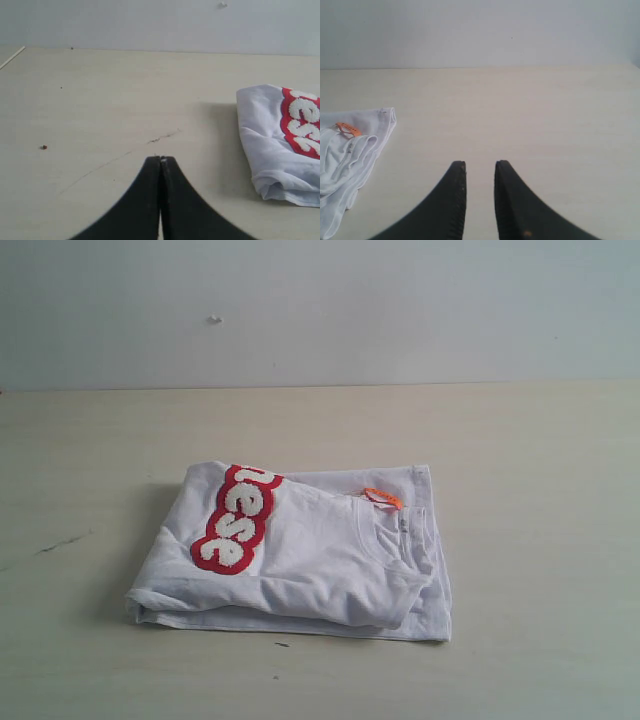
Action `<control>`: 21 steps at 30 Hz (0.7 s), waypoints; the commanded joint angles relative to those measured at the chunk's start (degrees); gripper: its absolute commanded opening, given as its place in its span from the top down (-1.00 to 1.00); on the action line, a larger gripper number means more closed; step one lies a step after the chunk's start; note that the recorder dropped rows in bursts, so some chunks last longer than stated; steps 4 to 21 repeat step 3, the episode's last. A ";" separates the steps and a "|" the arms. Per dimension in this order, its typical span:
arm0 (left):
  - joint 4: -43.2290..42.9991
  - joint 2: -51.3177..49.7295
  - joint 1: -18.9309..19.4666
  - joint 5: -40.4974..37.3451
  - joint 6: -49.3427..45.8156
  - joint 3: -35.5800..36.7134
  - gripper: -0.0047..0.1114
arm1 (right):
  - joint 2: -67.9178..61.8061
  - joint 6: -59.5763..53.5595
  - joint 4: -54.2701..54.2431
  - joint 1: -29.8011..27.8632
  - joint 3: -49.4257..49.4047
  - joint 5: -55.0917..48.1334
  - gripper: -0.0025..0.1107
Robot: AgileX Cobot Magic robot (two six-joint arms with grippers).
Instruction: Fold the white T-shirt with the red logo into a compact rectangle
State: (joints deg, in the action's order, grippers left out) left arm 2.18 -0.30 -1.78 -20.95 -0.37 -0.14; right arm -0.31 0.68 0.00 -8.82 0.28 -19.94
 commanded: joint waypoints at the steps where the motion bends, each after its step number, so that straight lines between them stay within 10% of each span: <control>1: -0.13 0.30 0.07 0.77 0.03 0.14 0.92 | 0.31 -0.35 0.00 -0.31 -0.28 0.87 0.57; 21: -0.13 0.30 0.07 0.77 0.03 0.14 0.92 | 0.31 -0.35 0.00 -0.31 -0.28 0.87 0.57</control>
